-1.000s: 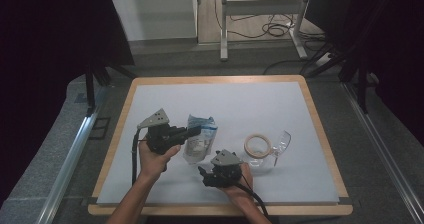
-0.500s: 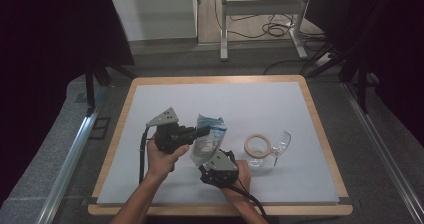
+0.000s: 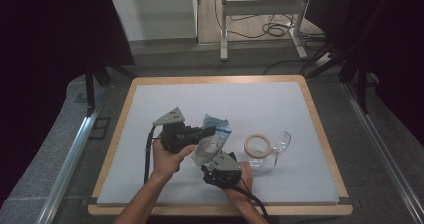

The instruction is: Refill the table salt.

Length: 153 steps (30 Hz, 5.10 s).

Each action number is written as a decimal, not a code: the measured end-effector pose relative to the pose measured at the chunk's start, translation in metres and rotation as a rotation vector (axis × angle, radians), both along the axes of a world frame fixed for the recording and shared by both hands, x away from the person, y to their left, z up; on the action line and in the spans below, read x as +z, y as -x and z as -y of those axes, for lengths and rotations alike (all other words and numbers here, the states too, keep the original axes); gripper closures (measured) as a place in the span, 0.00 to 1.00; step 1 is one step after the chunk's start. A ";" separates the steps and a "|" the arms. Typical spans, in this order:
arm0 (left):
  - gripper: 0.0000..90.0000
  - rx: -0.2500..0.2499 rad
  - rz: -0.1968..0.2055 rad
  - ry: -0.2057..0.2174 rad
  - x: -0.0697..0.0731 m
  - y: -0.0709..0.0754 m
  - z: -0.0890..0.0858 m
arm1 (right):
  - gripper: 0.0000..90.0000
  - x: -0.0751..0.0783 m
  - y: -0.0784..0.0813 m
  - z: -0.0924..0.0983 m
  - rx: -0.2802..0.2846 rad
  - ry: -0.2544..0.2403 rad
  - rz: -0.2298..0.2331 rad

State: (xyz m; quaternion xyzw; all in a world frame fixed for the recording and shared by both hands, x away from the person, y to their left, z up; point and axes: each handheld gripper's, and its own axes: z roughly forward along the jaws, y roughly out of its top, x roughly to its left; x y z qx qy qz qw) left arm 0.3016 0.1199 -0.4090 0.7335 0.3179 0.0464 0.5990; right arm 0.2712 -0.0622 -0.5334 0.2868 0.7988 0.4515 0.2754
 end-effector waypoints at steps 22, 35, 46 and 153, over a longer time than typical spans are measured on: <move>1.00 0.015 0.011 -0.007 0.006 0.001 -0.001 | 0.41 0.005 0.010 0.003 0.012 -0.058 0.046; 1.00 0.024 0.011 -0.029 0.004 0.000 0.005 | 0.42 0.009 0.018 0.012 0.014 -0.066 -0.029; 1.00 0.006 0.011 -0.062 0.003 -0.002 0.018 | 0.48 0.010 0.024 0.018 -0.008 -0.049 -0.060; 1.00 -0.201 -0.064 -0.457 0.031 -0.051 0.110 | 0.51 0.017 0.006 0.016 -0.094 -0.126 -0.104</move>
